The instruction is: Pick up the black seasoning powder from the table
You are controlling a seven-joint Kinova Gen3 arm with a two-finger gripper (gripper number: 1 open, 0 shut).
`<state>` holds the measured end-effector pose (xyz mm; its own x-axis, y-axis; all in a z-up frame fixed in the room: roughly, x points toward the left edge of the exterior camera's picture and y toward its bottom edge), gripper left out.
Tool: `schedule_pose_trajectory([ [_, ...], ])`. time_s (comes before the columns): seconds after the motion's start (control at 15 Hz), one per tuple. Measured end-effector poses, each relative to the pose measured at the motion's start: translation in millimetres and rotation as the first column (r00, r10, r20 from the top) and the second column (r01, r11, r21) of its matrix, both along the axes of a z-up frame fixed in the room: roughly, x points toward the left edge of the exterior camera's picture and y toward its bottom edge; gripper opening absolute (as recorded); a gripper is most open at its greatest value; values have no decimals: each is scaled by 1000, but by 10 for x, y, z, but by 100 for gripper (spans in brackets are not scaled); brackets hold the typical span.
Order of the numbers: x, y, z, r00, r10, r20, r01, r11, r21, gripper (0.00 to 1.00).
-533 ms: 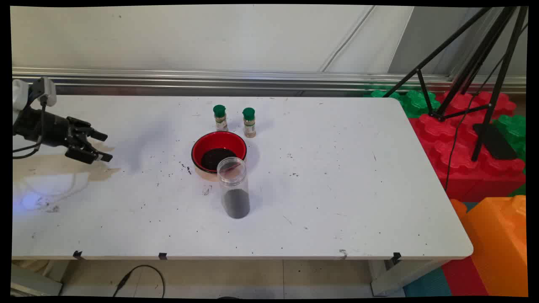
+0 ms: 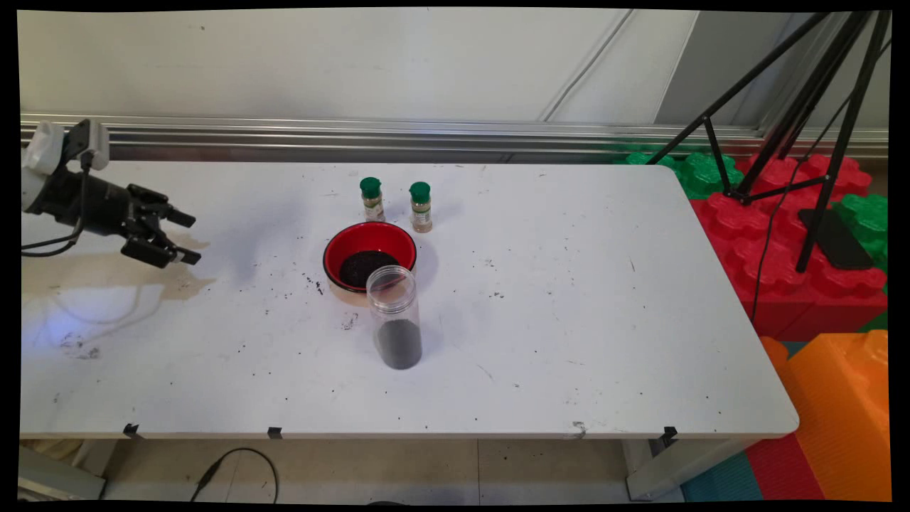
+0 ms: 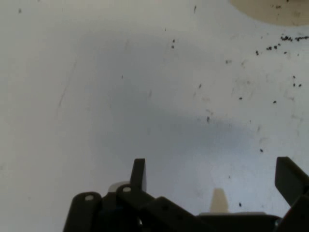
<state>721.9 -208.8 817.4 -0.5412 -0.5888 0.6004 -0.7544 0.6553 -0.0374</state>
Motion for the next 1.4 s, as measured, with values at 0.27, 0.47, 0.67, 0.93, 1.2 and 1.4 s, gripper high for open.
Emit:
schedule_pose_trajectory([
  [0.27, -121, -136, 109, 998, -64, 19, 64, 998, -17, 100],
  [0.47, -198, -202, 169, 994, -104, 30, 104, 994, -27, 100],
  [0.67, -298, -274, 238, 986, -160, 43, 162, 986, -39, 100],
  [0.93, -405, -336, 307, 971, -230, 61, 234, 971, -54, 100],
  [1.2, -514, -395, 375, 948, -307, 85, 314, 947, -74, 100],
  [1.4, -607, -445, 433, 921, -374, 108, 384, 919, -91, 100],
])
